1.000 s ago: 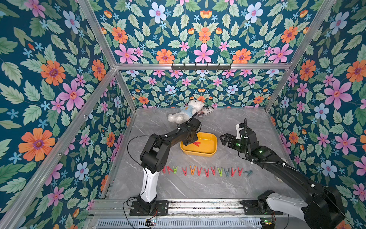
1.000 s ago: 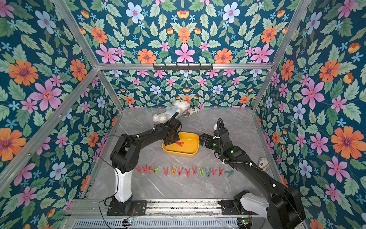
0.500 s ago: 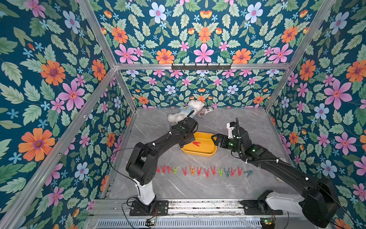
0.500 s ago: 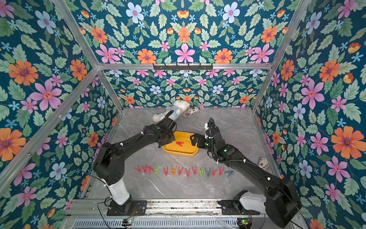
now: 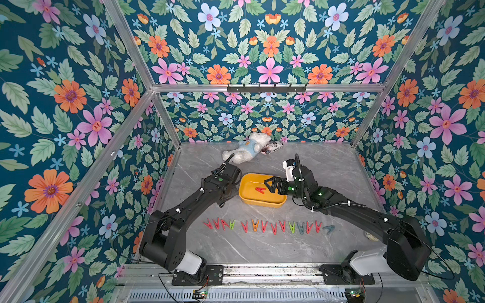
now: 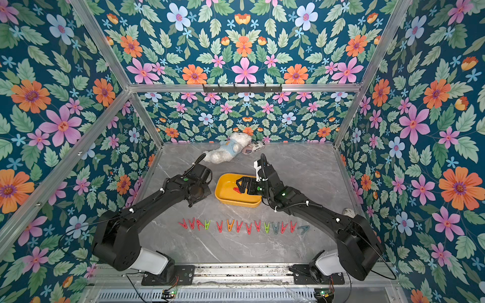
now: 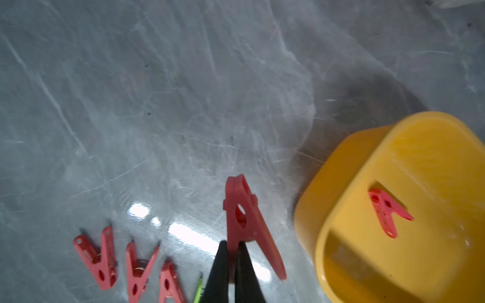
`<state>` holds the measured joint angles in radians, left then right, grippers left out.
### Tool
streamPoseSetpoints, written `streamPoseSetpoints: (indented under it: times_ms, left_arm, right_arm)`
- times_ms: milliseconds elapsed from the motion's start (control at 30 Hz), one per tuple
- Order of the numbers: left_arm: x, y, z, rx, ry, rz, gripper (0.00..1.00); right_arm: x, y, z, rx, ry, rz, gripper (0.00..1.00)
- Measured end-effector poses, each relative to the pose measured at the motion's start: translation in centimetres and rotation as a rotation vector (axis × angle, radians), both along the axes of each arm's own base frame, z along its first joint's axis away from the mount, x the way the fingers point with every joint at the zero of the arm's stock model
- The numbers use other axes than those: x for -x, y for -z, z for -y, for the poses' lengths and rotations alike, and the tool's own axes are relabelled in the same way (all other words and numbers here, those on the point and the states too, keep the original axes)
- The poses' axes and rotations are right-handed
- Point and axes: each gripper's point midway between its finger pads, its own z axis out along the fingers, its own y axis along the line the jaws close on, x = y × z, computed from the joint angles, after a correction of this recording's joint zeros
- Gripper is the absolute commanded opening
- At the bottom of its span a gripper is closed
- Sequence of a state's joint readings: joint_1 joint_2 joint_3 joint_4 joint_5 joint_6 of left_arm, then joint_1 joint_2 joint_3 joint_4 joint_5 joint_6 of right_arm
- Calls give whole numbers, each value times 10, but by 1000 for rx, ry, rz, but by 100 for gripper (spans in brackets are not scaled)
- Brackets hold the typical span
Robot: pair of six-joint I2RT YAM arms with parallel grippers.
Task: Take the clothespins out of the storage box
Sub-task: Place the clothespin at the center of the board.
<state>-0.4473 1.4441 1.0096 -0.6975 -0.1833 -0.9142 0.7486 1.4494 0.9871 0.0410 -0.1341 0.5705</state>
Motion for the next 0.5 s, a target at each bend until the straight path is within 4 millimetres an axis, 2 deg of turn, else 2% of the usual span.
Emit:
streamPoseSetpoints:
  times_ms: [200, 500]
  left_arm:
    - [27, 17, -40, -9, -96, -46, 4]
    - [61, 47, -87, -29, -226, -133, 4]
  right_arm:
    - [-6, 0, -22, -5, -50, 2, 99]
    - [-9, 0, -37, -15, -93, 0, 99]
